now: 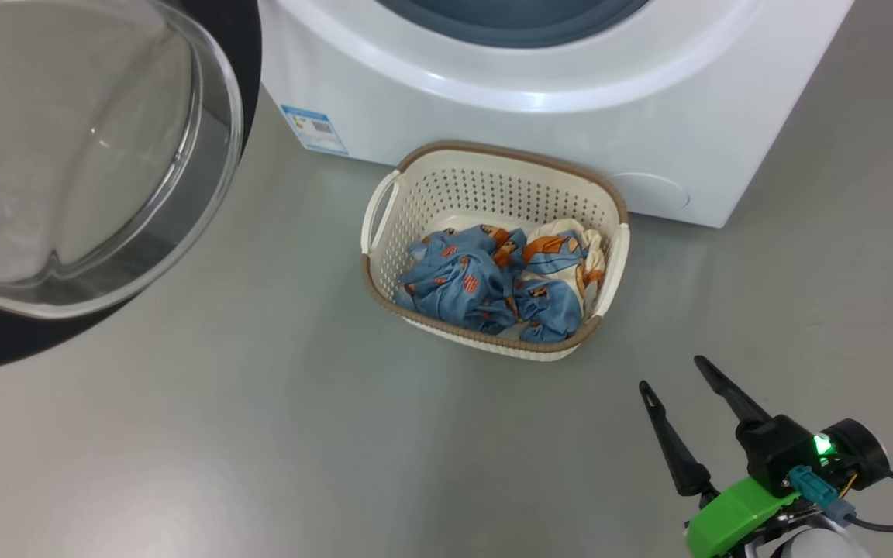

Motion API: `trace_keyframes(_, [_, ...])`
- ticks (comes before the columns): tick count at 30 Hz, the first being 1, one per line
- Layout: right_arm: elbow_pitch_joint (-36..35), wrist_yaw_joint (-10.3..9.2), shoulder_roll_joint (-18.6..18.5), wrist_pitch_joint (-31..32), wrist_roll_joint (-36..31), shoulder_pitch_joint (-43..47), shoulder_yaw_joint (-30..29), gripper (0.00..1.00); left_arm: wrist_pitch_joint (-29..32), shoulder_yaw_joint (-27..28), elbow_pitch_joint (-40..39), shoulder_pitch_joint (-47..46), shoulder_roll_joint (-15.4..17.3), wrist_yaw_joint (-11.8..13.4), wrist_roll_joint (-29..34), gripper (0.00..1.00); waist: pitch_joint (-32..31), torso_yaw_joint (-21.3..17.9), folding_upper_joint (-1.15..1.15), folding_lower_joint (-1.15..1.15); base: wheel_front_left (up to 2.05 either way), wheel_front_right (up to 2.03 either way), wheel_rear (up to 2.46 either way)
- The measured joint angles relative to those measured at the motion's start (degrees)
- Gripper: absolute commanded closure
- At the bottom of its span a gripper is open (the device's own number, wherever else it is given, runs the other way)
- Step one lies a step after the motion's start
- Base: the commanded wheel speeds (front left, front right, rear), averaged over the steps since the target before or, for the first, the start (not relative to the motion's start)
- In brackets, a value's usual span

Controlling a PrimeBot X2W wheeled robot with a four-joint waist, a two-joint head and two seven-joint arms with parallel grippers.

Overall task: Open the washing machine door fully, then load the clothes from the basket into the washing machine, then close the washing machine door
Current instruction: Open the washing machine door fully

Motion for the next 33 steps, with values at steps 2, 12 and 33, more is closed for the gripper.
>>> trace_keyframes(2, [0.2, 0.0, 0.3, -0.3, 0.0, 0.0, 0.0, 0.0, -0.1, -0.2, 0.0, 0.0, 0.1, -0.1, 0.2, 1.0, -0.3, -0.2, 0.0, 0.0, 0.0, 0.0, 0.0])
trace_keyframes(12, [4.3, 0.0, 3.5, -2.4, 0.6, -1.3, -0.2, 0.0, -0.1, -4.2, -4.5, 4.0, -0.7, -1.2, 3.7, 1.0, -5.2, -2.8, 0.0, 0.0, 0.0, 0.0, 0.0])
trace_keyframes(33, [1.6, 0.0, 5.9, -2.4, 2.6, 2.4, -4.4, 0.0, 4.3, -13.9, -28.1, 24.0, -7.6, 1.8, 7.7, 1.0, -16.7, -13.4, 0.0, 0.0, 0.0, 0.0, 0.0])
